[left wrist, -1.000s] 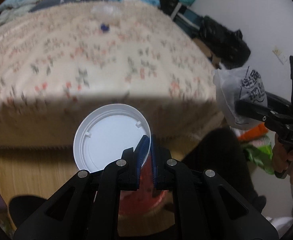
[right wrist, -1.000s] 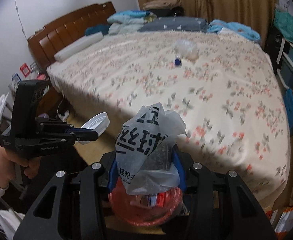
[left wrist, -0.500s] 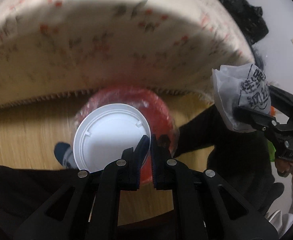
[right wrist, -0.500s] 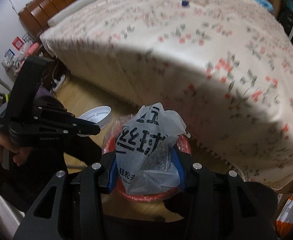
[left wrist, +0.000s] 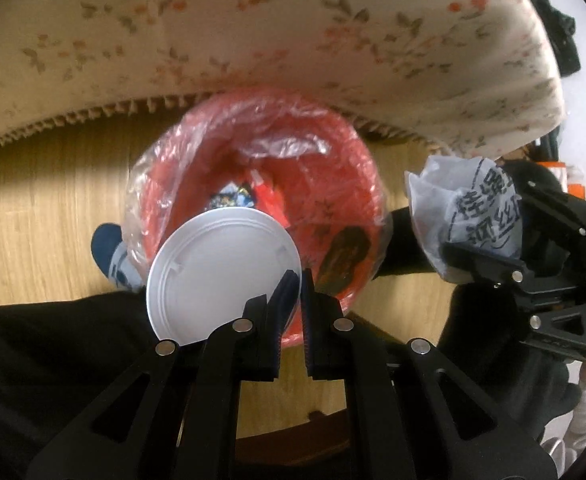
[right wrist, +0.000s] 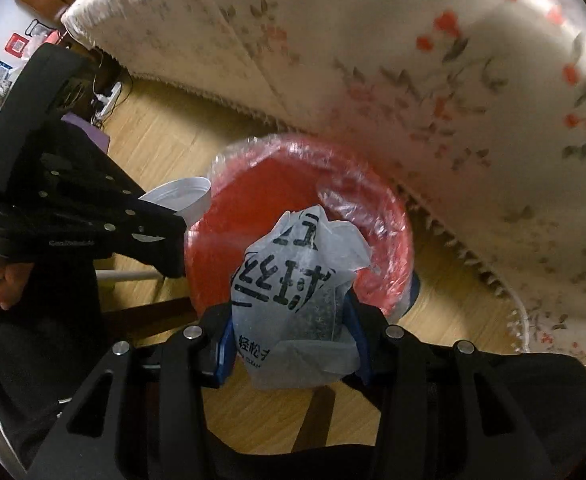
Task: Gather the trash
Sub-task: 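Open both tools to drop the lid and grey bag into the bin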
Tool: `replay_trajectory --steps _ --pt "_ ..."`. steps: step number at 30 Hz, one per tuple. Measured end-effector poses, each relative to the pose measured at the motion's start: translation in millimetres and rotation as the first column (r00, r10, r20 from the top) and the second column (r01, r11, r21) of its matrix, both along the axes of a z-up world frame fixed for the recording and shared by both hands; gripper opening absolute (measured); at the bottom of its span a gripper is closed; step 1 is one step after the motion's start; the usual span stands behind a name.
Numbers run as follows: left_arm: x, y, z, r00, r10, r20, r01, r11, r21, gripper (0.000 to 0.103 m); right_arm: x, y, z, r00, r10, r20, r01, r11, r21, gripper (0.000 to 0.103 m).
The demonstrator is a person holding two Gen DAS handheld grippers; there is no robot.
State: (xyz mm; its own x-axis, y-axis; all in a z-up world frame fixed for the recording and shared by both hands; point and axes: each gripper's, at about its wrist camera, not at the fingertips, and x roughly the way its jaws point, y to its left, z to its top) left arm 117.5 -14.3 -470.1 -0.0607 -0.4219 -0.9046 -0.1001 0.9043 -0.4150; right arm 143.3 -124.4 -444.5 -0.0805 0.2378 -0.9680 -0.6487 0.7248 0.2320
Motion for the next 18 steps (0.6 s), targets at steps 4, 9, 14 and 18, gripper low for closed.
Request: replay_trajectory --steps 4,9,14,18 --pt "1.2 -0.7 -19.5 0.999 0.003 -0.051 -0.003 1.000 -0.001 0.008 2.9 2.3 -12.9 0.998 0.023 -0.052 -0.024 0.999 -0.029 0.045" --pt "2.3 0.5 -36.7 0.996 0.012 -0.090 -0.013 1.000 -0.010 0.008 4.1 6.6 -29.5 0.993 0.032 -0.112 -0.039 0.997 -0.062 0.045" --pt "-1.3 -2.7 -46.5 0.994 0.002 -0.110 -0.005 1.000 -0.022 0.008 4.6 9.5 -38.8 0.990 0.035 -0.138 -0.047 0.996 -0.080 0.045" --pt "0.1 -3.1 -53.5 0.993 0.010 -0.122 -0.012 1.000 -0.022 0.045 5.6 11.6 -47.9 0.984 0.041 -0.172 -0.059 0.993 -0.102 0.052"
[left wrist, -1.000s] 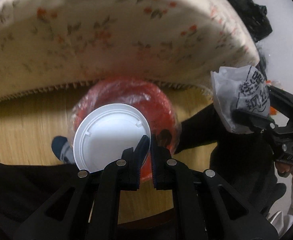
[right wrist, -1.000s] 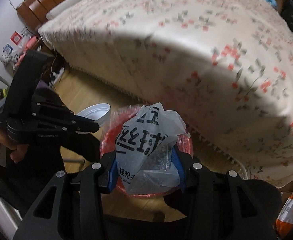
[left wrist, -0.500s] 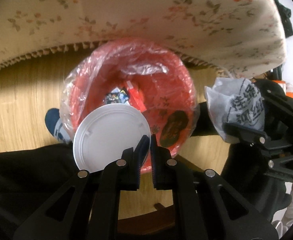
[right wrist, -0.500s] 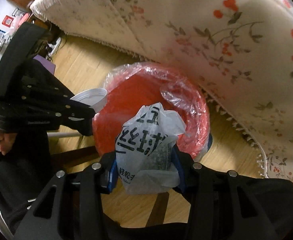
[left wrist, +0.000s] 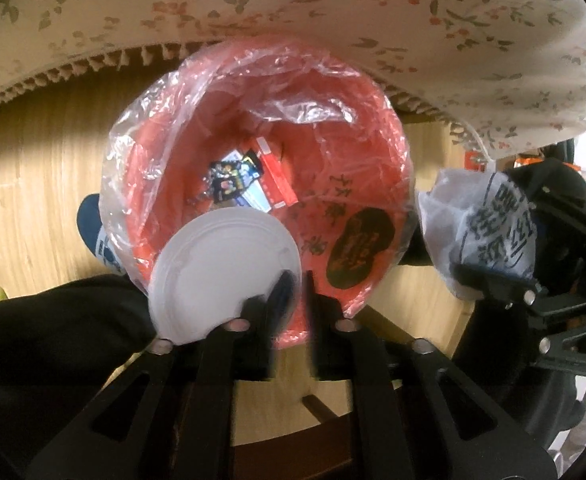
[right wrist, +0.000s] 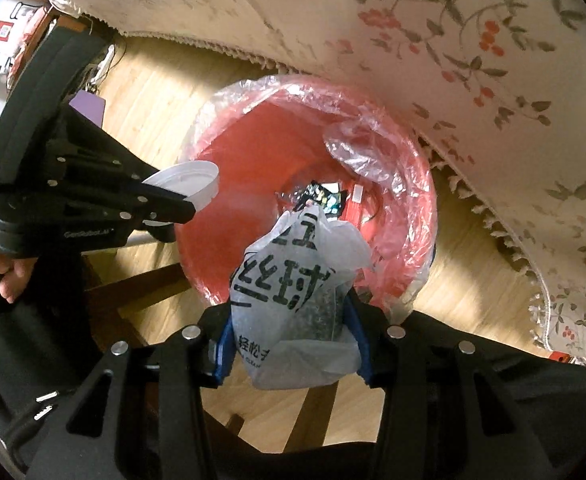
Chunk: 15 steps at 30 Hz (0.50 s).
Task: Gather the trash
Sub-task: 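Open both tools to drop the lid and grey bag into the bin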
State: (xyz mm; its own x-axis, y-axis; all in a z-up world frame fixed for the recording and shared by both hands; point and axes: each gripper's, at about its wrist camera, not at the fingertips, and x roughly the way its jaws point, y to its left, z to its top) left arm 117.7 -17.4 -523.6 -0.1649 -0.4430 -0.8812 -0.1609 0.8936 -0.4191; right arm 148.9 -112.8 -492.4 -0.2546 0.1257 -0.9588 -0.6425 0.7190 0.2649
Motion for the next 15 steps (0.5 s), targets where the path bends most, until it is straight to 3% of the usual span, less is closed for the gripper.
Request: replay_trajectory --steps 1,2,5,9,15 --pt "0.3 0.5 -1.4 1.000 0.004 -0.008 -0.004 1.000 0.004 0.093 0.1 -0.2 -2.3 1.000 0.007 -0.008 -0.007 1.000 -0.007 0.063" --pt "0.4 1.0 -2.0 1.000 0.006 -0.011 -0.005 1.000 0.010 0.094 0.3 0.7 -4.8 1.000 0.014 -0.014 -0.014 1.000 -0.012 0.097" --pt "1.5 3.2 6.6 1.000 0.008 0.021 -0.009 0.999 0.041 0.097 5.0 1.0 0.3 0.999 0.024 0.024 -0.023 1.000 -0.008 0.098" --pt "3.7 7.9 33.5 0.995 -0.004 0.096 -0.003 0.997 0.078 0.097 20.8 -8.2 27.3 0.990 -0.012 0.143 0.007 0.999 0.031 0.098" --pt "14.3 20.7 104.0 0.969 -0.002 0.249 -0.018 0.997 0.078 0.097 43.8 -23.9 91.1 0.960 -0.074 0.268 0.041 0.991 0.127 0.098"
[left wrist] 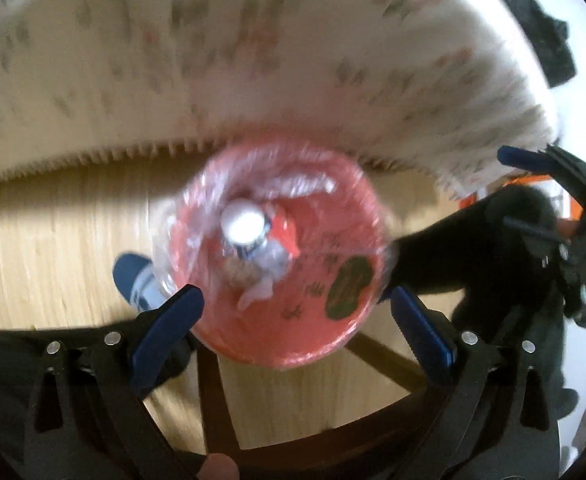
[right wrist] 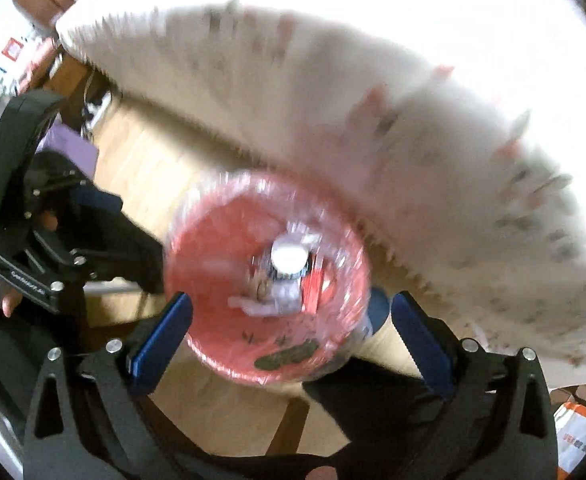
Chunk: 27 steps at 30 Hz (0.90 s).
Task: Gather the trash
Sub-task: 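Open both tools to drop the lid and grey bag into the bin, then grasp the small blue-capped bottle with the left tool while the right tool grasps the clear plastic bag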
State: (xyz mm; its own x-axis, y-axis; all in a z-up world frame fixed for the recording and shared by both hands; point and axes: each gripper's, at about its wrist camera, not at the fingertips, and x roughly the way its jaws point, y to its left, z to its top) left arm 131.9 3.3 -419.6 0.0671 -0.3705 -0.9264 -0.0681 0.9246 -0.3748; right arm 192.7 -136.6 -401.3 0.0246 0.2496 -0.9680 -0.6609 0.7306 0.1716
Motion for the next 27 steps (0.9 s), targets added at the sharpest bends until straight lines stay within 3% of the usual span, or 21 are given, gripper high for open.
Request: replay_trajectory --steps 6,11,19,27 --pt "32.8 18.0 75.3 0.985 0.024 0.169 -0.026 1.000 0.011 0.097 39.8 -15.0 75.3 0.987 -0.070 0.142 0.055 0.993 0.107 0.098" --pt "71.3 28.9 112.8 0.967 0.030 0.252 -0.043 0.998 0.045 0.097 83.5 -16.2 129.8 0.961 -0.124 0.248 0.083 0.982 0.171 0.098" --pt "141.8 44.6 154.7 0.937 0.040 0.346 -0.070 0.995 0.076 0.097 155.0 -4.7 174.9 0.928 -0.175 0.330 0.103 0.969 0.224 0.098" --pt "211.1 53.2 164.4 0.905 0.068 0.419 -0.112 0.990 0.082 0.097 218.6 15.0 193.0 0.909 -0.195 0.368 0.102 0.961 0.258 0.098"
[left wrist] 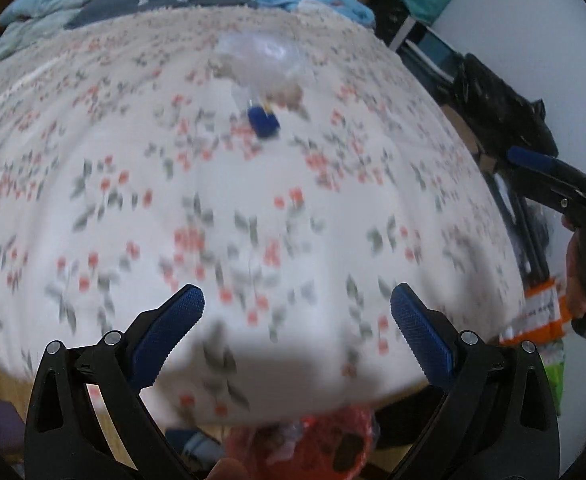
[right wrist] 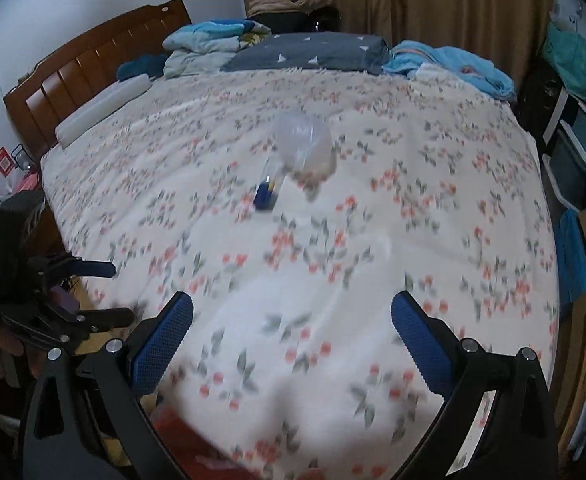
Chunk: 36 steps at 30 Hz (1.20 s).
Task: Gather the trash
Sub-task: 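Grasp the small blue-capped bottle with the left tool while the right tool grasps the clear plastic bag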
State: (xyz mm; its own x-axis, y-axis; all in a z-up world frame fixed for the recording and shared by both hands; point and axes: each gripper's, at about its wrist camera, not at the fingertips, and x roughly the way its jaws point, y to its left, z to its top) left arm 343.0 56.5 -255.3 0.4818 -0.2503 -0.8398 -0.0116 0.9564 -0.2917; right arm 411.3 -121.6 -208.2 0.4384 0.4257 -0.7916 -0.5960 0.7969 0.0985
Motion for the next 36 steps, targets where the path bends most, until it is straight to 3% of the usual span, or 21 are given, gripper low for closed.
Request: replay_trajectory --steps 13,26,29,31,33,36 --pt "115.1 17.6 -18.0 0.994 0.065 0.094 -0.068 0.997 0.031 0.097 99.2 40.1 -5.6 0.999 -0.028 0.018 0.027 0.999 0.042 0.098" --pt "209.7 26.5 -65.2 0.988 0.115 0.105 -0.120 0.992 0.049 0.094 187.5 84.9 -28.9 0.999 -0.049 0.013 0.048 0.997 0.059 0.098" --pt "224.1 30.1 -77.1 0.989 0.120 0.090 -0.124 0.991 0.045 0.073 203.9 99.8 -35.0 0.999 -0.039 0.018 0.038 0.998 0.049 0.098" --pt "226.7 38.4 -80.0 0.985 0.134 0.109 -0.138 0.990 0.028 0.048 214.6 112.0 -40.9 1.000 -0.025 0.019 0.025 0.999 0.041 0.098" --pt "225.2 45.6 -79.8 0.982 0.151 0.112 -0.153 0.988 0.005 0.040 222.0 122.1 -46.2 1.000 -0.013 0.020 0.012 0.999 0.038 0.098" --pt "215.2 57.6 -78.6 0.980 0.167 0.105 -0.166 0.986 -0.020 0.038 232.5 139.8 -55.6 1.000 0.015 0.009 -0.015 0.999 0.039 0.098"
